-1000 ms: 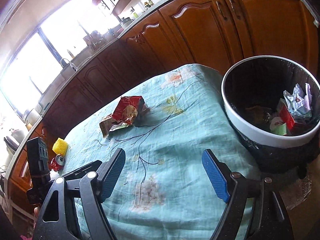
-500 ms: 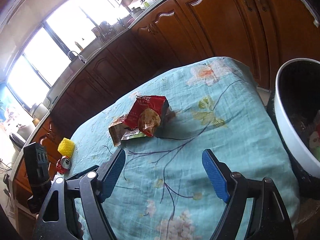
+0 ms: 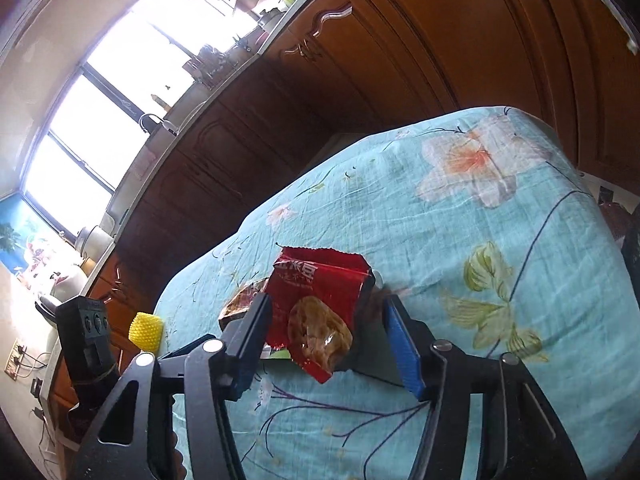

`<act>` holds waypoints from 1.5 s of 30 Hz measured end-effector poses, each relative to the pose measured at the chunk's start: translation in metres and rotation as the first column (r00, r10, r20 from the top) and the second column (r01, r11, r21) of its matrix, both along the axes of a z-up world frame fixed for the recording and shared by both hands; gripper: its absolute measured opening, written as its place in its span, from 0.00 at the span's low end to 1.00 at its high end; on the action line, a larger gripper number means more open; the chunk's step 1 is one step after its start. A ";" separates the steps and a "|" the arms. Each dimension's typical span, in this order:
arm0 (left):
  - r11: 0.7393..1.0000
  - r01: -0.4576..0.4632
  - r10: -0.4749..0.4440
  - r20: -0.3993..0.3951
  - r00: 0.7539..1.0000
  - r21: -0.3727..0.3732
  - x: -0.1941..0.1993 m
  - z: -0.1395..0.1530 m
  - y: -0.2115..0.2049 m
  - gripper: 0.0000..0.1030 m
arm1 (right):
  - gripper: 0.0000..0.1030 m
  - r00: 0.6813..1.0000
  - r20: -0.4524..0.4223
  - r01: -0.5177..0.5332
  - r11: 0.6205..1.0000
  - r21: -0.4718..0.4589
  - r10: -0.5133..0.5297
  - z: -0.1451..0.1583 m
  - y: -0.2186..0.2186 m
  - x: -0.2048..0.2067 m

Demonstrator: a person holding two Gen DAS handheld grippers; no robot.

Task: Collect trash
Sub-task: 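Grasp the green juice pouch with the left tool while the right tool grasps the red chip bag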

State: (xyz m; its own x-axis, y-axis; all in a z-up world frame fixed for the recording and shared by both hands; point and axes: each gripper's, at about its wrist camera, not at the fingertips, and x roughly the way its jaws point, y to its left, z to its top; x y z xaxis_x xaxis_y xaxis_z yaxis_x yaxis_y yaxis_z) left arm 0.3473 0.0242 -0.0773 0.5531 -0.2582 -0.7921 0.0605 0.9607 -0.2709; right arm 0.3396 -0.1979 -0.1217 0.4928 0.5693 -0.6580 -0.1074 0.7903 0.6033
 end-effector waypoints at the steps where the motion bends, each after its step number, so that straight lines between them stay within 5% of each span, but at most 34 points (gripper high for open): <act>1: 1.000 0.009 -0.009 -0.001 1.000 0.002 0.006 -0.002 -0.001 0.67 | 0.32 1.000 -0.007 -0.006 1.000 -0.005 0.006 -0.002 0.002 0.003; 2: 1.000 0.016 -0.016 0.000 1.000 0.003 0.011 -0.003 -0.002 0.67 | 0.08 1.000 -0.011 -0.013 1.000 -0.009 0.013 -0.003 0.003 0.004; 3: 1.000 0.022 -0.022 -0.002 1.000 0.003 0.017 -0.005 -0.002 0.67 | 0.06 1.000 -0.007 -0.016 1.000 -0.011 0.016 -0.003 0.004 0.003; 9: 0.998 0.061 -0.061 0.010 0.998 -0.018 0.024 -0.016 -0.018 0.61 | 0.00 0.996 0.083 0.027 1.000 -0.011 -0.026 0.021 -0.017 -0.020; 13: 0.994 0.106 -0.106 -0.002 0.994 -0.019 0.013 -0.024 -0.035 0.15 | 0.00 0.991 0.121 0.063 0.998 -0.020 -0.060 0.034 -0.038 -0.041; 20: 0.971 0.234 -0.234 0.006 0.972 -0.040 -0.045 -0.017 -0.072 0.07 | 0.00 0.985 0.152 0.091 0.995 -0.031 -0.085 0.049 -0.067 -0.080; 22: 0.963 0.268 -0.268 -0.001 0.963 -0.012 -0.057 -0.014 -0.081 0.11 | 0.00 0.984 0.153 0.093 0.995 -0.031 -0.087 0.051 -0.074 -0.090; 24: 0.960 0.277 -0.278 0.004 0.961 0.026 -0.062 -0.008 -0.085 0.26 | 0.00 0.984 0.152 0.098 0.995 -0.036 -0.092 0.053 -0.081 -0.099; 26: 0.961 0.273 -0.275 0.017 0.961 0.051 -0.063 0.001 -0.082 0.51 | 0.00 0.983 0.153 0.104 0.994 -0.038 -0.097 0.053 -0.087 -0.106; 36: 0.970 0.214 -0.221 0.053 0.974 0.117 -0.042 0.027 -0.071 0.58 | 0.01 0.982 0.151 0.118 0.992 -0.036 -0.111 0.054 -0.095 -0.123; 38: 0.957 0.244 -0.253 0.043 0.966 0.155 -0.035 0.027 -0.074 0.75 | 0.01 0.983 0.145 0.116 0.993 -0.033 -0.110 0.052 -0.096 -0.124; 40: 0.941 0.266 -0.280 0.037 0.959 0.208 -0.026 0.025 -0.081 0.81 | 0.01 0.984 0.143 0.114 0.993 -0.030 -0.109 0.052 -0.096 -0.123; 42: 0.928 0.276 -0.285 -0.002 0.959 0.250 -0.006 0.012 -0.086 0.82 | 0.01 0.984 0.144 0.112 0.993 -0.032 -0.106 0.051 -0.094 -0.124; 45: 0.923 0.320 -0.311 -0.076 0.947 0.213 0.020 -0.009 -0.093 0.82 | 0.01 0.985 0.140 0.108 0.994 -0.024 -0.103 0.050 -0.092 -0.124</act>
State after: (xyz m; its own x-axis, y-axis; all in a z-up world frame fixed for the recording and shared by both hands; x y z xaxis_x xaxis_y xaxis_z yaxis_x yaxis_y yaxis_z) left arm 0.3675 -0.0686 -0.0868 0.4378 -0.2316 -0.8687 0.3638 0.9292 -0.0644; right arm 0.2155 -0.2896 -0.0717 0.6367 0.4892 -0.5960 -0.1031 0.8200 0.5630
